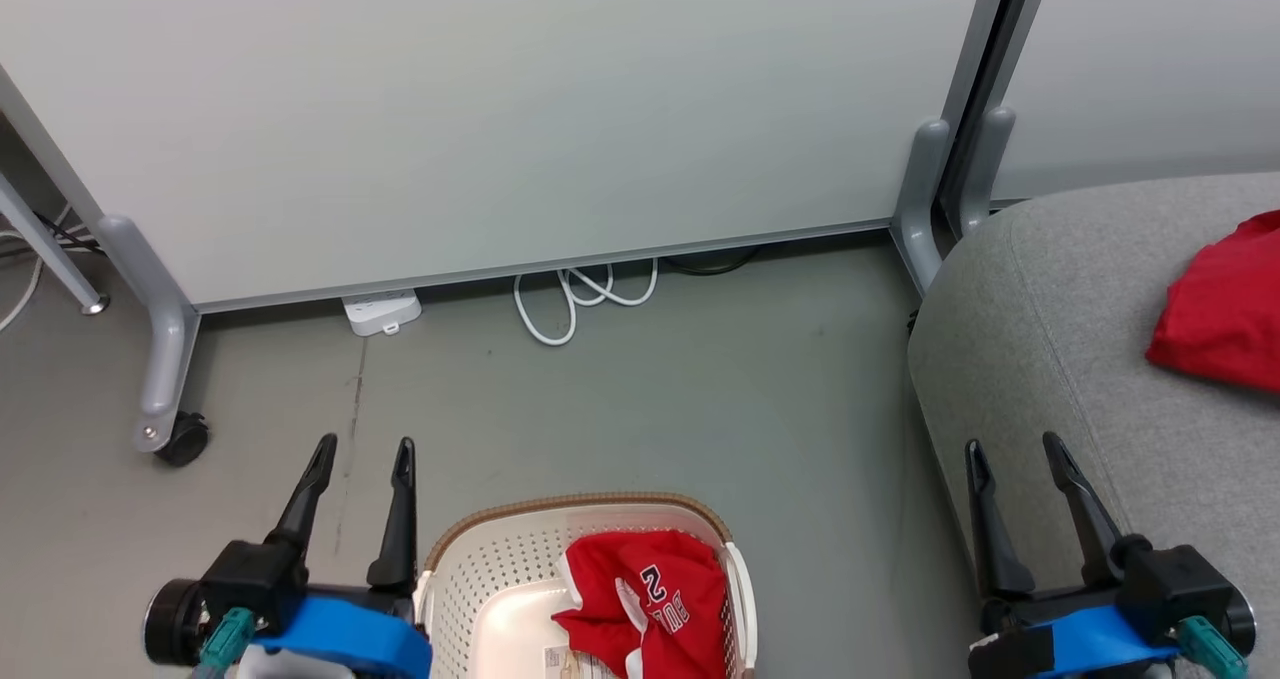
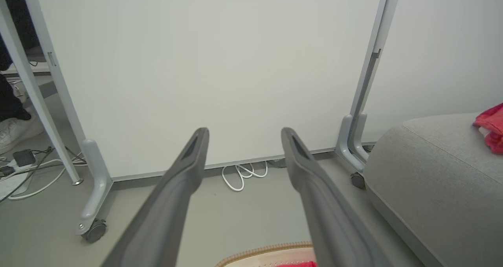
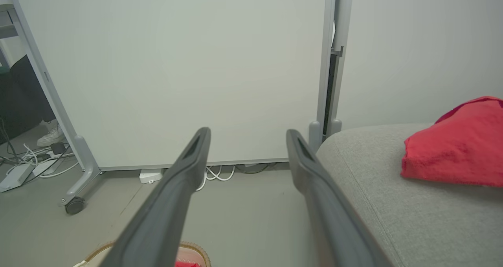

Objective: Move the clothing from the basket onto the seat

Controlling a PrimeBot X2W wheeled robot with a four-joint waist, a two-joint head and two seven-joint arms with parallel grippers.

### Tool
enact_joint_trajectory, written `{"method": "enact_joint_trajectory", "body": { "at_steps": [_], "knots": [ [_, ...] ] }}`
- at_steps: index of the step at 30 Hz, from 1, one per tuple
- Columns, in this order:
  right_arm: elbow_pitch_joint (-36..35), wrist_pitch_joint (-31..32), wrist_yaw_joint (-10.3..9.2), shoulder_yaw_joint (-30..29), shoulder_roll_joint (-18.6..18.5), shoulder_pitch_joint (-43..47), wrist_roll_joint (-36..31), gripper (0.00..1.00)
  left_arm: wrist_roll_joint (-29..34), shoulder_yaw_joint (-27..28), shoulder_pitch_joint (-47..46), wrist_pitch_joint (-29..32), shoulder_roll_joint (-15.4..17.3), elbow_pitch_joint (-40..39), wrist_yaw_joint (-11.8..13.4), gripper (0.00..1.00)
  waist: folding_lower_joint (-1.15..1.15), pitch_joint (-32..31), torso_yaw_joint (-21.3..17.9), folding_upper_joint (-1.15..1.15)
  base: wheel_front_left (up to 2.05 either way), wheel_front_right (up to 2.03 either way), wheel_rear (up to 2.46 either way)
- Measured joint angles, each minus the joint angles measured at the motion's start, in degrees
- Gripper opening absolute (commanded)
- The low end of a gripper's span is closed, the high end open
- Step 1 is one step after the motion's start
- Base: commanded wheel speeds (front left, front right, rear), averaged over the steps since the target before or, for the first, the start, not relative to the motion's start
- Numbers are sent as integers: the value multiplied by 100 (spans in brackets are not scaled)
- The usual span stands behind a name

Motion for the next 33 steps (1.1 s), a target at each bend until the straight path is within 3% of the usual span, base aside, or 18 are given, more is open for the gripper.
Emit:
{"method": "enact_joint_trajectory", "body": {
  "at_steps": [11, 23, 33],
  "knots": [
    [-238, -1, 1, -92, -48, -855, -62, 100, 158, -791, -1442, 0, -22, 1112, -205, 100, 1, 838, -232, 0, 0, 0, 0],
    [-626, 0, 1, -205, -30, -1959, -156, 100, -109, -2074, -3081, 0, 403, 3148, -231, 100, 2, 2454, -609, 0, 0, 0, 0],
    [-864, -1, 0, -223, -34, -2507, -218, 100, -480, -2773, -3991, 7, 502, 4614, -232, 100, 2, 3762, -888, 0, 0, 0, 0]
  ]
}}
